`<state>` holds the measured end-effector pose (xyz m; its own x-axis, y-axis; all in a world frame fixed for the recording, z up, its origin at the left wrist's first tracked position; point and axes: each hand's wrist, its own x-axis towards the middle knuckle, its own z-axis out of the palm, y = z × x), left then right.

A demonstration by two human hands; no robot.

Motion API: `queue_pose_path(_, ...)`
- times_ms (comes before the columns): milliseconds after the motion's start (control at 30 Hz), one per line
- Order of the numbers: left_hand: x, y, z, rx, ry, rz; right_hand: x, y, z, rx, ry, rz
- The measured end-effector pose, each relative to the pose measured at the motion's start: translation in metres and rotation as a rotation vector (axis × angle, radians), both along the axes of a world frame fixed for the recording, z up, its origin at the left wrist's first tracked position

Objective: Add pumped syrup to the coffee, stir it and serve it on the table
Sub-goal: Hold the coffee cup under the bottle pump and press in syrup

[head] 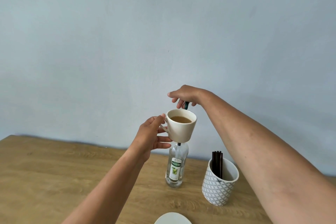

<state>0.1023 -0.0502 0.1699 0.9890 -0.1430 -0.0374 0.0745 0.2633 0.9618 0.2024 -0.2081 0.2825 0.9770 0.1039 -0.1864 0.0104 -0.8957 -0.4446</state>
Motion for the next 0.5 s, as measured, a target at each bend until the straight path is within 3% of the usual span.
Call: queue_pose_path(500,0.004,-0.001,-0.008,-0.01,0.014,0.002,0.005,-0.001,-0.014,0.072,-0.014,-0.033)
